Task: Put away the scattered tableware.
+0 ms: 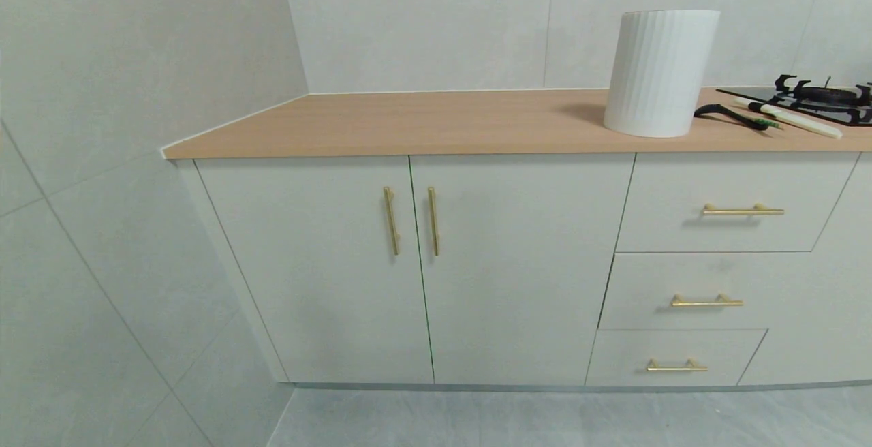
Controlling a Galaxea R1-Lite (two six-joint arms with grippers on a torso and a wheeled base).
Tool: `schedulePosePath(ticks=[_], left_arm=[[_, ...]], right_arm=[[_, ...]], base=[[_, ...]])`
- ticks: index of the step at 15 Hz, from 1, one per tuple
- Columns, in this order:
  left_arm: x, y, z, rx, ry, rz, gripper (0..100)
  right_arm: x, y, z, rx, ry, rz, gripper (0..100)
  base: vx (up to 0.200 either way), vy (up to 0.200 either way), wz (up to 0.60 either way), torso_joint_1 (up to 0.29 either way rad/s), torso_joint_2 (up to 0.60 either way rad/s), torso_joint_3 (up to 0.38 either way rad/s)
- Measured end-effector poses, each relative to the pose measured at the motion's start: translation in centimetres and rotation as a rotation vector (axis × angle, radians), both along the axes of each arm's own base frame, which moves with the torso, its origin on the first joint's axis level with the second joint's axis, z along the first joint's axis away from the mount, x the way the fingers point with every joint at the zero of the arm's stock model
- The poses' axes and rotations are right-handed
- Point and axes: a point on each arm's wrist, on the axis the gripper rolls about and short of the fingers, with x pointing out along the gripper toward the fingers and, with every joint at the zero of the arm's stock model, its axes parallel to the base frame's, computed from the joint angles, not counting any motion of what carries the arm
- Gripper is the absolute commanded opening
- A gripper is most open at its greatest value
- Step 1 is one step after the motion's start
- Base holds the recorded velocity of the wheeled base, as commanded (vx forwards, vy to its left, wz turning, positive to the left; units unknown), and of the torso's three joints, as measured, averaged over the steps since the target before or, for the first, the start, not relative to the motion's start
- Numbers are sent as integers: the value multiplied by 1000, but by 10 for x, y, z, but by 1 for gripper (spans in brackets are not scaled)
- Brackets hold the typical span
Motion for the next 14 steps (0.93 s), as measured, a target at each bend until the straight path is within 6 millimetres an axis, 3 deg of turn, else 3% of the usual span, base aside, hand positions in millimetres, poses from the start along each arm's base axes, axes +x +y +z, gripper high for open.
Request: schedulePosePath(ticks=[14], left_arm=[[0, 0, 0, 0, 0, 0, 100]], right_arm=[[0, 0, 0, -2, 0, 0, 100]], base=[[0, -200, 0, 4, 3, 2]])
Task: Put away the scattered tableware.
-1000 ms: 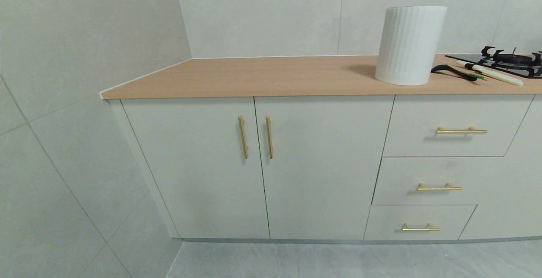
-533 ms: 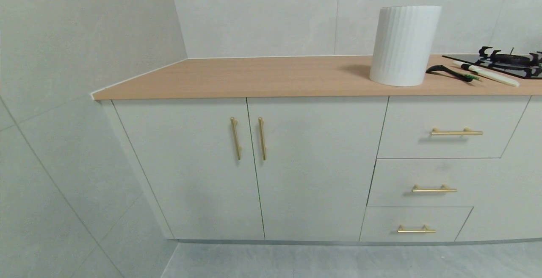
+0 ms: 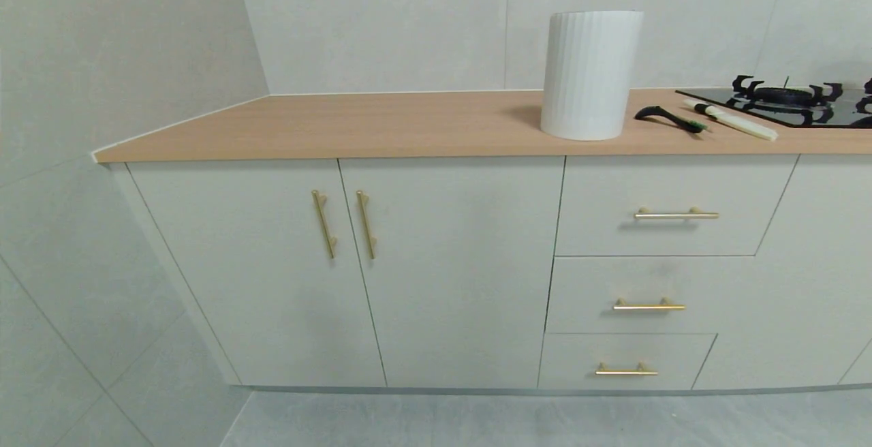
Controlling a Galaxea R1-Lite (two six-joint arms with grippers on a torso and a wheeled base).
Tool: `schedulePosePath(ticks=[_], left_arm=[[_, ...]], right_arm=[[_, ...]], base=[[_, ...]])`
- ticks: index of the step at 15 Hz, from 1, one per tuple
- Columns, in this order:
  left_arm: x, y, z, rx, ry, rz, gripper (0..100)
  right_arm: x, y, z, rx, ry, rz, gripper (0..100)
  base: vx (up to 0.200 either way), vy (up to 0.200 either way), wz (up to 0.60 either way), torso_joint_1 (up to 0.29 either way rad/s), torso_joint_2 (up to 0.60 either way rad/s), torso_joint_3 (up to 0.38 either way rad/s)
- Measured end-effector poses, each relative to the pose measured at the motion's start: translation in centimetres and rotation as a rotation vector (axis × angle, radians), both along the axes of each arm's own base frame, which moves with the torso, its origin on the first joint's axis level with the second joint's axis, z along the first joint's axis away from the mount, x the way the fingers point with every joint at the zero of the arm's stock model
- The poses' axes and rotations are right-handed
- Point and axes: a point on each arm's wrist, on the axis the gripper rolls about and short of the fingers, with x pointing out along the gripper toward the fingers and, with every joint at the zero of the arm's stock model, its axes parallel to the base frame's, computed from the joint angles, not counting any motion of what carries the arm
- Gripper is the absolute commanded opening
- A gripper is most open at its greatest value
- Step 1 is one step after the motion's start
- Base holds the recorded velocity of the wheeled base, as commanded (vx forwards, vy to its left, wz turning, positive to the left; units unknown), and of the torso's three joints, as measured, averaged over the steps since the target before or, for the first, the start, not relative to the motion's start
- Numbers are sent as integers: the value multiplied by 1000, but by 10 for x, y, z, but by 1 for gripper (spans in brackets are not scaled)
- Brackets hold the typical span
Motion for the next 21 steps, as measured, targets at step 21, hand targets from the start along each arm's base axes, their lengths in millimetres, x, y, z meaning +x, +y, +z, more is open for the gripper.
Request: schedulePosePath(ticks=[21], left_arm=[[0, 0, 0, -1, 0, 0, 100]], right_arm=[[0, 0, 0, 2, -1, 0, 100]], base=[[57, -38, 0, 0, 1, 0]])
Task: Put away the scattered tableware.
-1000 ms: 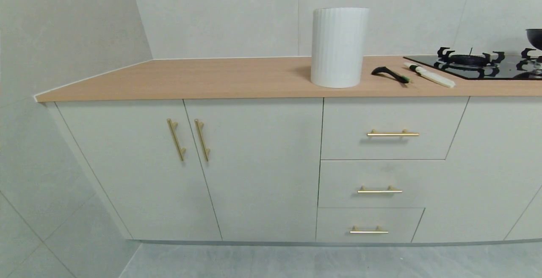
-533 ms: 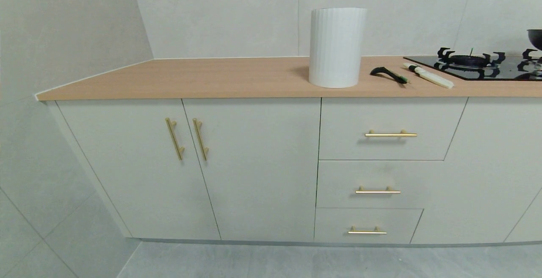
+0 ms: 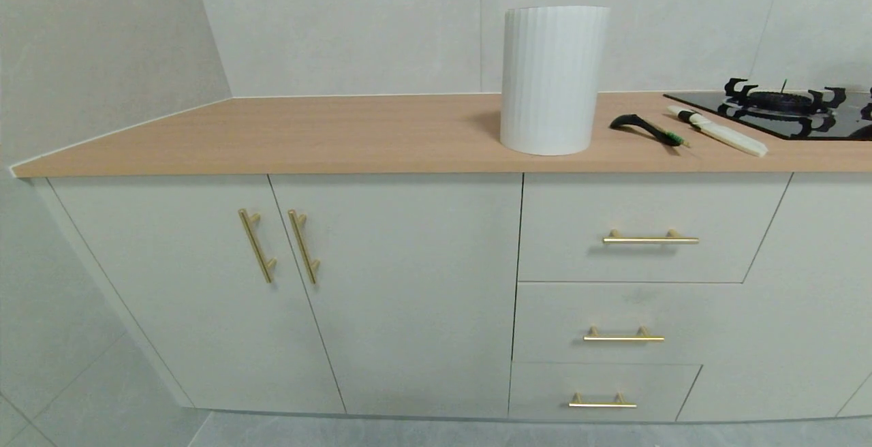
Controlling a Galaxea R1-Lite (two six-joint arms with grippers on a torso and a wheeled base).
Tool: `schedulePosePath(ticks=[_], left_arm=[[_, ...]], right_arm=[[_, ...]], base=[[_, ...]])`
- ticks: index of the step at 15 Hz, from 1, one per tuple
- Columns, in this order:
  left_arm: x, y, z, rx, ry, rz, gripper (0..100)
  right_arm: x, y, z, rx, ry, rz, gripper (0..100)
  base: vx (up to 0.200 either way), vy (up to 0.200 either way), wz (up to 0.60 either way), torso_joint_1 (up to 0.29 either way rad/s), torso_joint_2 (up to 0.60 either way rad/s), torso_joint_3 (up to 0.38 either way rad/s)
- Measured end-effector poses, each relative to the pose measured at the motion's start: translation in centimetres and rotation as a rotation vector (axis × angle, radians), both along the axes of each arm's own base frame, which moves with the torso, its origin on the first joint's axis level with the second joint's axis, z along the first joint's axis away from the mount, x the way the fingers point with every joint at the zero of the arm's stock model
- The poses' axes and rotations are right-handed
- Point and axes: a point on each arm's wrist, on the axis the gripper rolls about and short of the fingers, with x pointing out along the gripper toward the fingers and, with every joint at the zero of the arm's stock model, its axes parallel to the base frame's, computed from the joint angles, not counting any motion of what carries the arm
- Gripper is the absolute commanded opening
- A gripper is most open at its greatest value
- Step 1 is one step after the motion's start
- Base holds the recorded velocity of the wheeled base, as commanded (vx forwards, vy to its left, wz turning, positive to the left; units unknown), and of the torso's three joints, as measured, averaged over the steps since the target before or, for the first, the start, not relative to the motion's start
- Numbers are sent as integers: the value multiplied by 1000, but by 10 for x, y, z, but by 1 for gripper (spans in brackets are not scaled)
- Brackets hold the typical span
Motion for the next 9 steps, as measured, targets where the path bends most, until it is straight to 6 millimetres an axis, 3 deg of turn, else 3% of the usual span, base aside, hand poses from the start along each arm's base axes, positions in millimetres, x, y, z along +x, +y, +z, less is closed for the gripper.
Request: schedulePosePath(ticks=[9], left_arm=[[0, 0, 0, 0, 0, 0, 100]], right_arm=[[0, 0, 2, -4, -8, 6, 100]], base=[[0, 0, 0, 0, 0, 0]])
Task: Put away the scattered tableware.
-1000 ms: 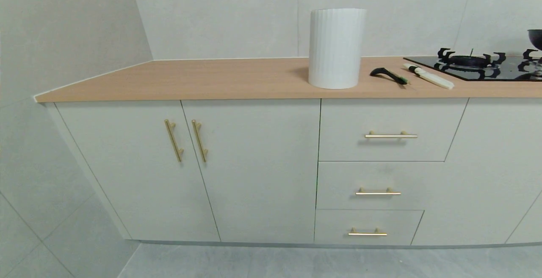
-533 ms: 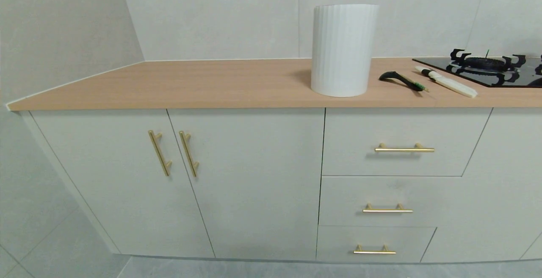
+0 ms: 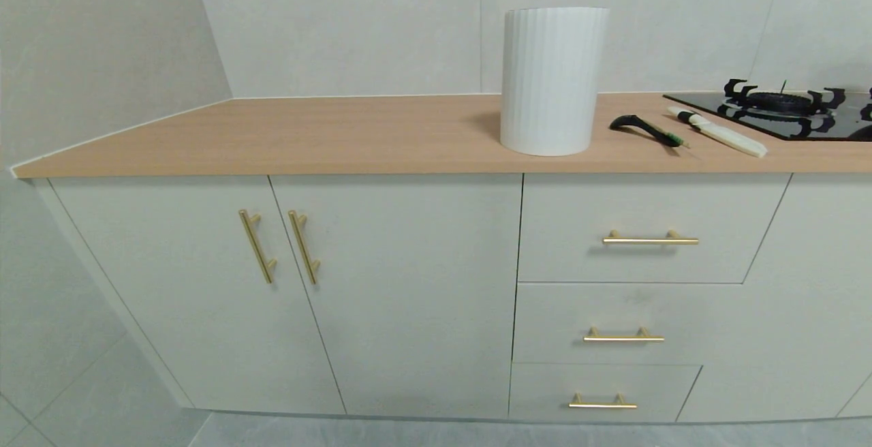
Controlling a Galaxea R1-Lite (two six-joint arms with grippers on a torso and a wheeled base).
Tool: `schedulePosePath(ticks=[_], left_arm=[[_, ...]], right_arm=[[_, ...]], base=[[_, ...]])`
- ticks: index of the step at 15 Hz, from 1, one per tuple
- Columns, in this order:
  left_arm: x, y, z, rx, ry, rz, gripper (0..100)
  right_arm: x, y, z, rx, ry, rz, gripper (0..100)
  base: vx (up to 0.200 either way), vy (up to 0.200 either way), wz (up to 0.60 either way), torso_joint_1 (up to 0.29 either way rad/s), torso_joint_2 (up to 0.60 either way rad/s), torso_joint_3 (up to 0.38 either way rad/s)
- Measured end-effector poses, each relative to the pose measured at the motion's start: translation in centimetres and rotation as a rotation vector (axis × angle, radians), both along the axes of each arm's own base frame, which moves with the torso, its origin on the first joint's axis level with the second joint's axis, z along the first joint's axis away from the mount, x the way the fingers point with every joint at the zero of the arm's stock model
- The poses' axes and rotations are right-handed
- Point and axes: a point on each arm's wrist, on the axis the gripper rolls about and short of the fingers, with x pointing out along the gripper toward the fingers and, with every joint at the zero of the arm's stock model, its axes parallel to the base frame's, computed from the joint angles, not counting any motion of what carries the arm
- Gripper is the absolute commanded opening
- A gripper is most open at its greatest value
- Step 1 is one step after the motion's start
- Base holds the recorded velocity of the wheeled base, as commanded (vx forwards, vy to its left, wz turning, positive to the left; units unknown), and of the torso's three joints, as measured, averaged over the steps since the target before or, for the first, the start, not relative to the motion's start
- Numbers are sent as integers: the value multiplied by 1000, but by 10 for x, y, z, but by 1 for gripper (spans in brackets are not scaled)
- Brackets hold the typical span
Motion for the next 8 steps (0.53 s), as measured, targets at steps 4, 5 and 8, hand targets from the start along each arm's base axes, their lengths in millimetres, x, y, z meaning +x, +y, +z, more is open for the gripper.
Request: schedulePosePath(ticks=[4, 5, 8], left_arm=[[0, 0, 0, 0, 0, 0, 100], [0, 0, 0, 0, 0, 0, 100], [0, 0, 0, 0, 0, 0, 100]], right_arm=[[-9, 0, 38, 70, -63, 69, 100], [-5, 0, 41, 75, -8, 110, 100], [18, 2, 53, 83, 189, 204, 100]], base=[[0, 0, 0, 0, 0, 0], [0, 0, 0, 0, 0, 0], [0, 0, 0, 0, 0, 0]])
